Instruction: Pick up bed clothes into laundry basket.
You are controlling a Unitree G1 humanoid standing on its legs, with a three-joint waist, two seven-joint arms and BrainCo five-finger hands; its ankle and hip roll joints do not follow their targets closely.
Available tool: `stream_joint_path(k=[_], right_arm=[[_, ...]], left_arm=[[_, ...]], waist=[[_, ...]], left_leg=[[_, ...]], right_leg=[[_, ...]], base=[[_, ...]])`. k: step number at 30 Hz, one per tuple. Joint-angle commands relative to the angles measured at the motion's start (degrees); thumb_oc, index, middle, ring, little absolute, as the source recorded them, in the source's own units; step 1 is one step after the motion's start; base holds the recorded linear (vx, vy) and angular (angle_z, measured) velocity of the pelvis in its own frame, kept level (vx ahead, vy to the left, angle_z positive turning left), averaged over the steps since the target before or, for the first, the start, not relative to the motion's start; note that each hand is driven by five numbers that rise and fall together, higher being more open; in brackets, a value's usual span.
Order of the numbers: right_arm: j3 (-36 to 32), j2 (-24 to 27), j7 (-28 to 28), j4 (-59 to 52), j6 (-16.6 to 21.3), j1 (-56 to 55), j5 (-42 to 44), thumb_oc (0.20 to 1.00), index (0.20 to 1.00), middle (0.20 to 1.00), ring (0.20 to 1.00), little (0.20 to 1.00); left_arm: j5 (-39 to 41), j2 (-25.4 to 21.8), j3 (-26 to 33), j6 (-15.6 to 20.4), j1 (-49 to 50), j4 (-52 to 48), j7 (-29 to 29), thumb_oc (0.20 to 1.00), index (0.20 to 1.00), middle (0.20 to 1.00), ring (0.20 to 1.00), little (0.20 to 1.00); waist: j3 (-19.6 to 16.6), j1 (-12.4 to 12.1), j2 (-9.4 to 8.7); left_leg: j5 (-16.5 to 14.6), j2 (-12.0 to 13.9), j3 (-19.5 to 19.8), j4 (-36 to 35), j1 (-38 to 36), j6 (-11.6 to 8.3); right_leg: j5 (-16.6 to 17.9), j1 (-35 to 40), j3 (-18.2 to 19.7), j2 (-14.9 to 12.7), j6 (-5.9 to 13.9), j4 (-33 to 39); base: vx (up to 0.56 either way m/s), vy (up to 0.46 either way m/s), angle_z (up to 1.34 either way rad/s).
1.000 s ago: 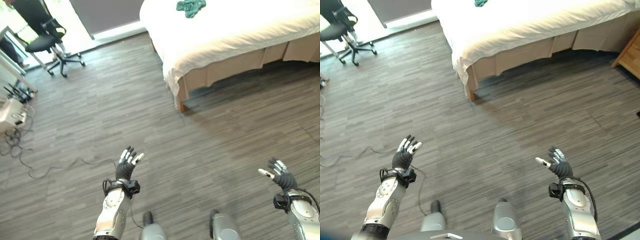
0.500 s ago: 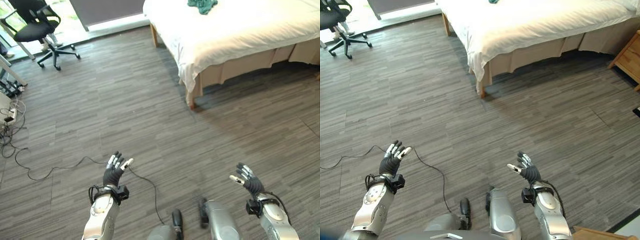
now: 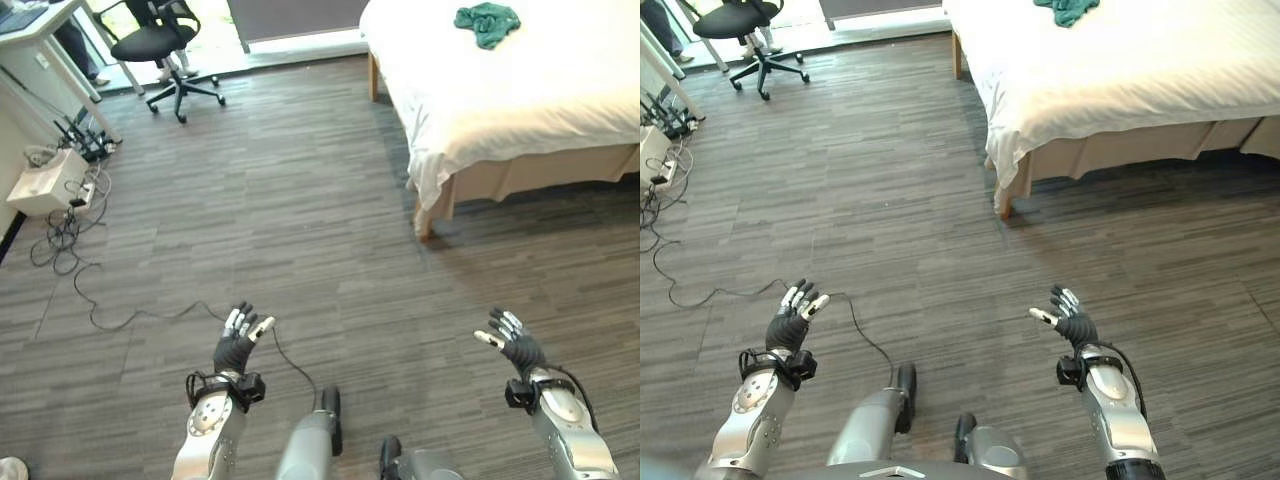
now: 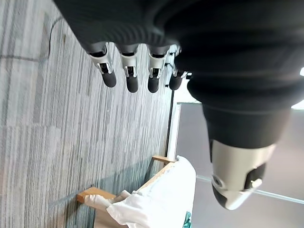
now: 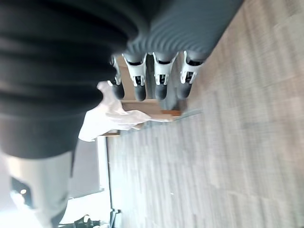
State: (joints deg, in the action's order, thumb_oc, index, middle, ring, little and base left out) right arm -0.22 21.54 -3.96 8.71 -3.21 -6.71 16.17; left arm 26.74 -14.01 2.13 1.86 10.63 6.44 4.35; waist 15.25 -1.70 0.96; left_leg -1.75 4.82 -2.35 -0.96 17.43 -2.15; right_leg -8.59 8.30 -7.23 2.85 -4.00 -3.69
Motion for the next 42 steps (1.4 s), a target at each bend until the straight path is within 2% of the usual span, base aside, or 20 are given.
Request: stream_joint_path(k=[1,2,5,7,8,10,11,13,15,16,19,21,23,25,26,29,30,34,38,42], right_arm=[[-0.12,1.53,1.21,-3.9,2.78,0.73,-1.81,1.0,1.0,1.0,1.0,1.0],[0.47,0.73,0.19,-4.55,2.26,0.59,-2.47,1.0,1.0,1.0,1.0,1.0],[1.03,-0.42,-0.77,-4.89,1.91,-0.11,-3.17,1.0,1.0,1.0,1.0,1.0],[2.23,-2.66,-0.85,-4.55,1.44,-0.58,-3.0,1.0,1.0,1.0,1.0,1.0],[2.34,-3.34,-0.37,-3.98,1.34,-0.17,-3.48,1.0,1.0,1.0,1.0,1.0],[2.34,-3.35,-0.37,-3.98,1.34,-0.16,-3.48,1.0,1.0,1.0,1.0,1.0],[1.91,-4.23,0.02,-3.54,1.29,-0.72,-2.98,1.0,1.0,1.0,1.0,1.0],[1.79,-4.17,-0.02,-3.63,1.24,-0.88,-2.58,1.0,1.0,1.0,1.0,1.0],[1.02,-3.7,-0.09,-3.42,1.28,-1.61,-1.89,1.0,1.0,1.0,1.0,1.0],[-0.13,-3.28,0.09,-2.85,1.51,-2.69,-1.63,1.0,1.0,1.0,1.0,1.0],[-1.65,-2.64,0.3,-3.35,1.11,-4.53,-2.07,1.0,1.0,1.0,1.0,1.0],[-1.72,-2.38,-0.03,-3.14,1.06,-4.36,-1.84,1.0,1.0,1.0,1.0,1.0],[-1.84,-1.29,0.71,-2.21,1.87,-2.32,0.28,1.0,1.0,1.0,1.0,1.0],[-1.84,-1.32,0.72,-2.17,1.89,-2.25,0.3,1.0,1.0,1.0,1.0,1.0],[-2.43,-0.77,1.02,-2.16,1.73,-1.97,0.77,1.0,1.0,1.0,1.0,1.0],[-3.09,-0.92,2.33,-1.75,1.32,-2.11,0.6,1.0,1.0,1.0,1.0,1.0],[-3.03,-0.94,2.83,-1.76,1.89,-2.31,0.68,1.0,1.0,1.0,1.0,1.0],[-1.94,-0.24,2.86,-1.41,2.25,-2.24,0.04,1.0,1.0,1.0,1.0,1.0],[-1.82,0.05,2.47,-1.31,2.0,-1.92,0.01,1.0,1.0,1.0,1.0,1.0],[-2.05,-1.74,2.27,-1.7,1.89,-1.93,-0.27,1.0,1.0,1.0,1.0,1.0]], left_arm=[[0.46,-2.78,1.35,2.74,-2.47,-4.19,0.44,1.0,1.0,1.0,1.0,1.0],[0.31,-2.71,1.98,2.64,-1.94,-3.32,0.69,1.0,1.0,1.0,1.0,1.0],[0.07,-2.57,1.99,2.57,-0.96,-3.38,0.39,1.0,1.0,1.0,1.0,1.0],[-0.76,-3.45,2.45,2.21,-0.6,-4.58,1.33,1.0,1.0,1.0,1.0,1.0],[-0.54,-4.75,3.53,1.96,-0.79,-5.97,1.44,1.0,1.0,1.0,1.0,1.0],[-0.54,-4.75,3.53,1.96,-0.8,-5.97,1.44,1.0,1.0,1.0,1.0,1.0],[-2.03,-6.01,4.32,1.72,-1.69,-5.82,2.48,1.0,1.0,1.0,1.0,1.0],[-2.01,-6.34,4.49,2.06,-2.2,-6.14,2.7,1.0,1.0,1.0,1.0,1.0],[-1.07,-6.44,4.18,2.18,-2.66,-6.61,2.01,1.0,1.0,1.0,1.0,1.0],[-2.03,-6.63,3.59,2.23,-4.5,-5.49,1.63,1.0,1.0,1.0,1.0,1.0],[-4.4,-7.16,3.25,2.22,-5.82,-5.69,1.66,1.0,1.0,1.0,1.0,1.0],[-4.05,-6.81,2.6,2.46,-5.27,-6.08,0.8,1.0,1.0,1.0,1.0,1.0],[-1.3,-4.22,0.87,2.87,-6.13,-5.75,0.35,1.0,1.0,1.0,1.0,1.0],[-1.3,-4.26,0.88,2.89,-6.2,-5.72,0.35,1.0,1.0,1.0,1.0,1.0],[-0.97,-3.64,0.27,2.45,-5.64,-5.9,0.05,1.0,1.0,1.0,1.0,1.0],[-0.05,-3.43,0.23,1.53,-4.88,-5.68,0.41,1.0,1.0,1.0,1.0,1.0],[-0.07,-3.93,0.19,1.51,-4.42,-5.59,0.6,1.0,1.0,1.0,1.0,1.0],[-0.32,-3.87,0.52,1.68,-2.67,-5.12,1.4,1.0,1.0,1.0,1.0,1.0],[-0.06,-3.0,0.64,1.68,-1.51,-3.95,1.18,1.0,1.0,1.0,1.0,1.0],[0.26,-3.76,-0.29,1.31,-1.92,-3.03,0.43,1.0,1.0,1.0,1.0,1.0]], waist=[[-0.69,0.01,-2.21],[-2.41,-0.85,-1.58],[-3.4,-1.76,-2.0],[-2.96,-2.34,-1.86],[-0.85,-0.56,-0.53],[-0.85,-0.62,-0.58],[1.04,3.99,1.31],[1.28,5.55,1.28],[1.39,8.1,0.26],[0.5,10.94,-1.38],[-0.76,9.97,-1.18],[-1.1,9.87,-1.7],[-1.12,8.99,-2.56],[-1.42,9.14,-2.68],[-0.81,7.12,-3.95],[-0.58,4.43,-5.69],[-0.61,3.42,-5.15],[-1.3,1.93,-3.45],[-2.34,1.17,-3.04],[-3.52,1.67,-2.89]], left_leg=[[10.49,0.91,-1.5,-2.82,-1.8,-2.3],[12.83,2.48,-5.35,-0.8,-1.84,-2.76],[13.09,1.38,-5.39,4.47,-0.51,-1.45],[7.92,-2.76,-5.72,7.77,-4.71,3.56],[5.59,-4.54,-5.67,4.77,-11.54,6.2],[5.59,-4.57,-5.74,4.75,-11.55,6.21],[3.59,-4.23,-3.09,0.47,-18.61,6.44],[2.94,-4.51,-2.45,-0.98,-21.03,6.09],[1.05,-5.85,-0.56,-2.49,-25.27,5.32],[-1.88,-7.41,3.02,-4.04,-29.78,4.15],[-3.48,-6.63,2.78,-3.02,-32.09,3.01],[-3.05,-6.14,1.65,0.58,-31.16,2.26],[0.4,-5.4,-2.32,24.89,-23.75,-1.69],[0.51,-5.52,-2.19,25.28,-23.02,-1.68],[0.95,-6.64,-1.42,36.78,-17.37,-2.16],[-2.59,-4.72,-1.5,29.4,-9.05,1.27],[-0.2,-3.7,3.49,17.55,-8.63,1.34],[8.29,-3.74,17.25,3.52,-6.42,-1.9],[10.38,-2.55,16.1,2.46,-5.53,-3.19],[8.43,-2.61,10.49,3.98,-8.07,-0.99]], right_leg=[[-0.57,5.09,1.47,-6.57,5.72,5.02],[-1.88,9.87,3.04,-8.17,7.09,5.8],[-0.27,10.31,2.86,-11.75,8.97,2.48],[18.6,1.43,6.2,-17.92,8.44,-23.98],[22.57,-6.35,5.84,-19.98,8.16,-37.06],[22.53,-6.42,5.93,-20.02,8.17,-37.14],[13.5,-20.22,5.88,-12.3,7.5,-41.38],[12.33,-23.12,3.7,-10.66,7.61,-37.23],[12.8,-24.48,2.69,-6.88,8.3,-24.77],[14.41,-23.99,4.54,-1.66,10.02,-5.41],[11.89,-20.9,-2.22,-4.37,8.96,-3.25],[12.04,-19.46,-1.86,-4.78,8.08,-3.86],[10.85,-13.03,-2.34,-4.67,5.95,-0.46],[11.15,-13.42,-2.46,-4.83,5.92,-0.28],[9.45,-9.22,-1.8,-4.54,4.36,1.11],[7.63,-3.8,2.06,-5.19,4.85,2.71],[5.48,-2.4,4.94,-3.84,4.85,1.86],[1.81,1.19,12.09,-1.39,4.05,1.21],[0.28,3.69,16.82,-2.27,4.58,1.2],[0.52,1.41,18.2,-5.99,7.47,-5.0]], base=[[0.97,0.365,-0.52],[0.83,0.336,-0.33],[0.64,0.31,-0.7],[0.85,0.707,-0.79],[0.67,0.679,-0.27],[0.44,0.318,0.24],[0.73,0.284,0.28],[0.59,0.156,0.29],[0.7,-0.015,1.08],[0.9,-0.046,1.21],[0.56,-0.042,0.79],[0.42,-0.057,0.48],[0.37,-0.1,-0.17],[0.19,-0.079,-0.12],[0.39,-0.094,0.1],[0.59,0.044,-0.66],[0.66,0.19,-1.44],[0.43,0.16,-0.92],[0.39,0.28,-1.29],[0.31,0.37,-1.1]])
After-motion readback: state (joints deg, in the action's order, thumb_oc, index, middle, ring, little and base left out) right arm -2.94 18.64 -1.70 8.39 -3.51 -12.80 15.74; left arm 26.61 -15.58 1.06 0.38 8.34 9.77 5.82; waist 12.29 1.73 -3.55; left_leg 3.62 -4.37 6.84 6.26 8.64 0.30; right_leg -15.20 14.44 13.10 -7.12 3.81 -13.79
